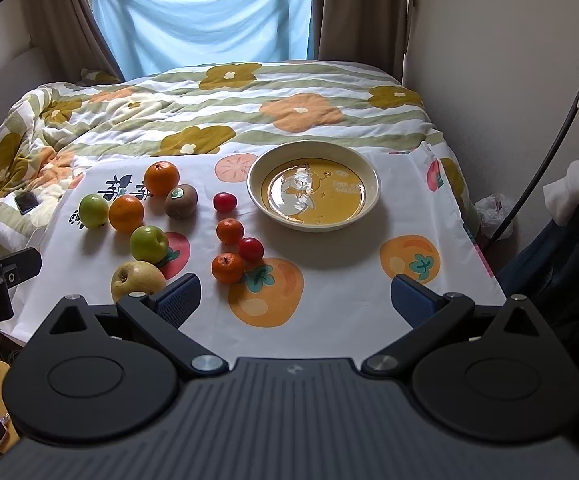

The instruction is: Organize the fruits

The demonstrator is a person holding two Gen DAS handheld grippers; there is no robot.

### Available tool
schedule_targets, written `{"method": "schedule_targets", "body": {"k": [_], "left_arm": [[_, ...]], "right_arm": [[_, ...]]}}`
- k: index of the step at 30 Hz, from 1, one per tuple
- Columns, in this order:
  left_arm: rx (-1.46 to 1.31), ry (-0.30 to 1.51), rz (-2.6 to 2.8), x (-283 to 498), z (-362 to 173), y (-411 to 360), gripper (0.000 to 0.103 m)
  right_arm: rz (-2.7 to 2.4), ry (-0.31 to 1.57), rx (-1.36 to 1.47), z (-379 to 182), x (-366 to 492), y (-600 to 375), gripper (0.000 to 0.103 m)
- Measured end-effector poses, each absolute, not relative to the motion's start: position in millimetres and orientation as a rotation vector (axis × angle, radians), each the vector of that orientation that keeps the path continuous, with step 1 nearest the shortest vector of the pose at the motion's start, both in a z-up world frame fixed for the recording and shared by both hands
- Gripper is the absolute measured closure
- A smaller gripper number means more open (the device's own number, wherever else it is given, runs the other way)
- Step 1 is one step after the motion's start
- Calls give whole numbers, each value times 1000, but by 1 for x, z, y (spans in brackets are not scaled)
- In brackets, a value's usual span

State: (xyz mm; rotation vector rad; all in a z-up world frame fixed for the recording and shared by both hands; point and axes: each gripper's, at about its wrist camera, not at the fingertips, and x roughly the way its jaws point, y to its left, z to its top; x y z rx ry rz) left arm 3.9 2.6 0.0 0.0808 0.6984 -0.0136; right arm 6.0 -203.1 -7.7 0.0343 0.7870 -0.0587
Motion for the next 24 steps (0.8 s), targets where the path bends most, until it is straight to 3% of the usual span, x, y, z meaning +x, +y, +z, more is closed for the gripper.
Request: {"method": "schedule_targets", "body": {"k": [24], "left_arm": [[78,703,-14,7,-3,2,0]], "right_arm": [[-64,791,38,-10,9,-203,0]]}}
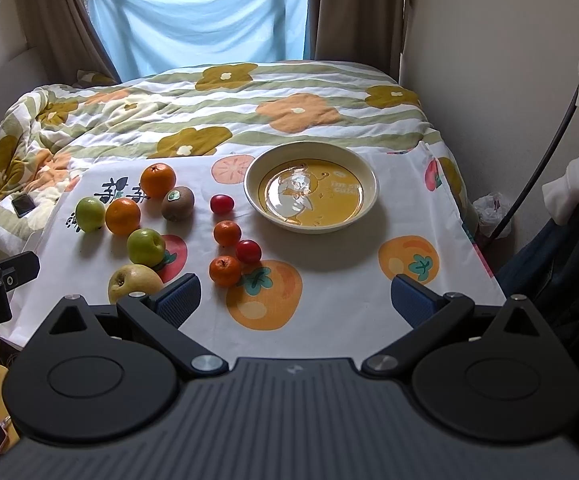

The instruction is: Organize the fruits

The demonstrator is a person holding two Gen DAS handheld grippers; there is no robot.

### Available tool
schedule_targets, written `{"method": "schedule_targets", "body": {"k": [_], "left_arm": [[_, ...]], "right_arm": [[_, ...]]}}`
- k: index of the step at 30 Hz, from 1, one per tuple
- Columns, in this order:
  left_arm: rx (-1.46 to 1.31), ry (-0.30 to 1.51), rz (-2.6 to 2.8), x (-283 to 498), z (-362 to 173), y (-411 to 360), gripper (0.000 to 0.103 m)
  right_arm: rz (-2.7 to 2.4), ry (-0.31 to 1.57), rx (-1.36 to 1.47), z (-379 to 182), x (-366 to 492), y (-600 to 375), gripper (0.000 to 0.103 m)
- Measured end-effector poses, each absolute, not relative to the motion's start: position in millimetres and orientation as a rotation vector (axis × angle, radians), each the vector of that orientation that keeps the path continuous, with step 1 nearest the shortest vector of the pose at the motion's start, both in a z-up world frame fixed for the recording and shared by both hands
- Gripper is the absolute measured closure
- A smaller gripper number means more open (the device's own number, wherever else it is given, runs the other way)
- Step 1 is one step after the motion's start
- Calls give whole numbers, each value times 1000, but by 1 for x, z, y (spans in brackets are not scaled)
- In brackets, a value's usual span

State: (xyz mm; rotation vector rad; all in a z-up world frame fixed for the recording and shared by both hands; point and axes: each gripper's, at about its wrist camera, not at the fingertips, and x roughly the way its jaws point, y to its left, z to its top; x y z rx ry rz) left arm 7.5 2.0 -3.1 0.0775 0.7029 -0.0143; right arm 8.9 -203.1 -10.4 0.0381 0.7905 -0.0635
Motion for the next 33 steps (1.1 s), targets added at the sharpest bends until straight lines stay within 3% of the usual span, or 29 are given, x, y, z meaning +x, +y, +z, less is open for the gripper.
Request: {"method": "schedule_targets", "body": {"k": [33], "left_arm": [[40,708,-30,9,-7,7,0]], "right_arm": [[-31,801,60,-14,13,-213,0]]}}
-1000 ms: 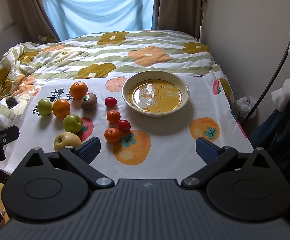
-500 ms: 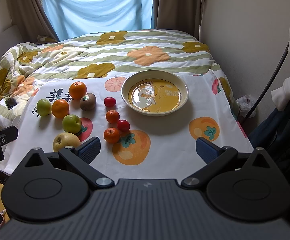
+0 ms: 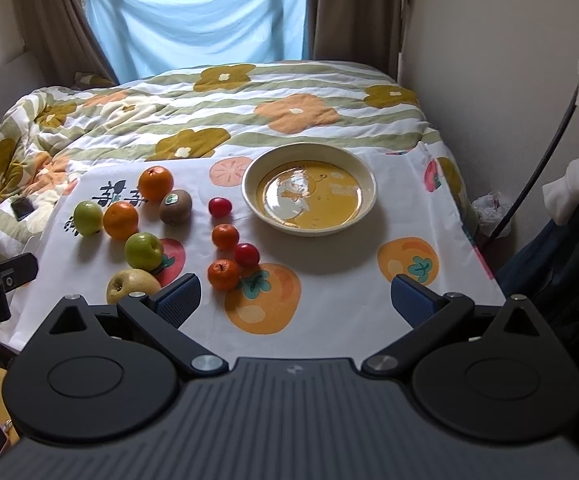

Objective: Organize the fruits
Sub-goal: 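Grasp the yellow pear with the left gripper while the right gripper grasps a tangerine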

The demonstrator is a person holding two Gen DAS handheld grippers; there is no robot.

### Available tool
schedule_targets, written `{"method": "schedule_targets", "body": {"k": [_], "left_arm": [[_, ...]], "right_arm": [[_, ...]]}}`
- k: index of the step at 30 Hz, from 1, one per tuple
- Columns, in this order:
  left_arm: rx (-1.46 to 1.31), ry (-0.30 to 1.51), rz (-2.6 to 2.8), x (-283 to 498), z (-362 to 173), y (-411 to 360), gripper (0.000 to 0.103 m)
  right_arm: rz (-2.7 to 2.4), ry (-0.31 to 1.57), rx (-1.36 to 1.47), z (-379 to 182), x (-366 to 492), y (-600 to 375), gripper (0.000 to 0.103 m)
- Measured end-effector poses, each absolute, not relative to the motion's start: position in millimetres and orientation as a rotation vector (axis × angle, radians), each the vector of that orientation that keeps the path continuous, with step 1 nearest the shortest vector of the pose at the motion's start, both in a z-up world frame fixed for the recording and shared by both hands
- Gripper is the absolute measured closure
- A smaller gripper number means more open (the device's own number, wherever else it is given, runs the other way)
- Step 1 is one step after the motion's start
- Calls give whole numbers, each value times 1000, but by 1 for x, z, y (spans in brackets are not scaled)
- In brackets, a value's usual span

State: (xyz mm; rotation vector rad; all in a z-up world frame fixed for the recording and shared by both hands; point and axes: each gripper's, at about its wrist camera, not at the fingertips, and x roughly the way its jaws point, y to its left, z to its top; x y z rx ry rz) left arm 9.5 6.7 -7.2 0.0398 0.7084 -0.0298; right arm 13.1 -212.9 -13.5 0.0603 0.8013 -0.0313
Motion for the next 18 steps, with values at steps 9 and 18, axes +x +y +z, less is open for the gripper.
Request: {"method": "schedule_targets", "body": {"k": [9,18], "left_arm": [[9,767,9,22,-26,2,0],[6,813,41,43,-78,-9,0]], "right_arm": [[72,817,20,-20,39,-212,0],[175,863,8,-70,83,-213,0]]}}
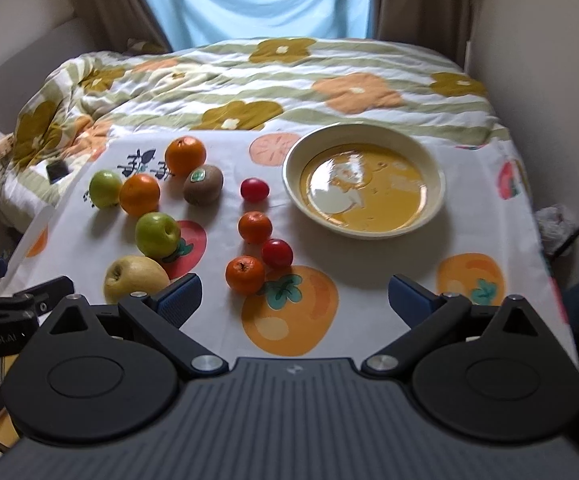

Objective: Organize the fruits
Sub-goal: 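Grasp the yellow pear with the left gripper while the right gripper grasps a tangerine, then carry the pear and tangerine in both grippers over the duck-print bowl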

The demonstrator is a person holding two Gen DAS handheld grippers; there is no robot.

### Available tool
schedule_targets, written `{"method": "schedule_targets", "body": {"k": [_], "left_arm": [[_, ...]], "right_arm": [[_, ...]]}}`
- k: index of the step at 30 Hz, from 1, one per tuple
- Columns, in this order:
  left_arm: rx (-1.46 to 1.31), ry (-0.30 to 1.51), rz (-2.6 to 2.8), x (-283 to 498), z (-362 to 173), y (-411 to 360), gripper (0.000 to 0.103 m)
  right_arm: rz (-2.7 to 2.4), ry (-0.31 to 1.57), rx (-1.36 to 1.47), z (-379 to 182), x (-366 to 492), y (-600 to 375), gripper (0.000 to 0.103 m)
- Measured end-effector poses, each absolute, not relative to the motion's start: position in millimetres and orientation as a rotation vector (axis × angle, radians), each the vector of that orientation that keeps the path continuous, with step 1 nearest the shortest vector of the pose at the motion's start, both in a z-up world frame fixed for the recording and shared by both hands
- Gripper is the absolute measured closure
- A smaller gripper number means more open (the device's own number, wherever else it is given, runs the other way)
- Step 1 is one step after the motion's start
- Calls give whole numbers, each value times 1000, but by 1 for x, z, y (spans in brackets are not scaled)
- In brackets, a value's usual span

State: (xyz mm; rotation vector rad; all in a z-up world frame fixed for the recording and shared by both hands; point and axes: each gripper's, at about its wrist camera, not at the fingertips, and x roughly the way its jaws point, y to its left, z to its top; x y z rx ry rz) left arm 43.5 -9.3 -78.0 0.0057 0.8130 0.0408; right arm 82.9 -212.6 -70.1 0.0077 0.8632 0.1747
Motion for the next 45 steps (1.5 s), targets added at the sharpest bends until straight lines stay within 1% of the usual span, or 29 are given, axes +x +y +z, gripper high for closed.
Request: {"method": "schedule_targets", "body": {"k": [9,15,17,19,21,22,23,24,28,32,39,41,42,43,45], "left_arm": [[77,845,24,72,-133,-26,0],[104,860,2,84,-153,-31,6],[112,864,-2,87,-156,-32,8],[113,867,-11,88,-159,-34,11],[111,873,-18,90,-161,-34,15],[109,876,-20,90,-162,-35,19],[105,882,-24,91,-164,-35,26],[97,885,-28,92,-165,-35,26],[90,878,-30,90,-164,-35,26],[100,875,-29,88,-164,-34,27],[105,876,-18,83,-164,-27,27],[106,874,-15,81,-165,-25,27],[105,873,-13,80,-165,-24,27],[103,873,-12,79,-164,-23,27],[100,873,-8,77,-162,-22,27]], "right_arm": [[227,905,25,-127,113,-208,0],[235,910,91,-144,126,-208,0],[236,912,104,-147,129,-208,3],[241,921,116,-150,132,-206,9],[249,931,126,-153,135,-204,12],[253,934,130,-155,136,-204,13],[256,937,133,-156,136,-203,15],[261,941,136,-157,137,-202,18],[277,952,150,-161,141,-197,26],[281,948,136,-163,142,-190,27],[290,928,102,-164,142,-178,36],[285,915,79,-165,141,-173,39],[282,909,71,-165,141,-171,46],[274,899,56,-165,140,-170,50],[275,892,52,-164,140,-170,50]]}}
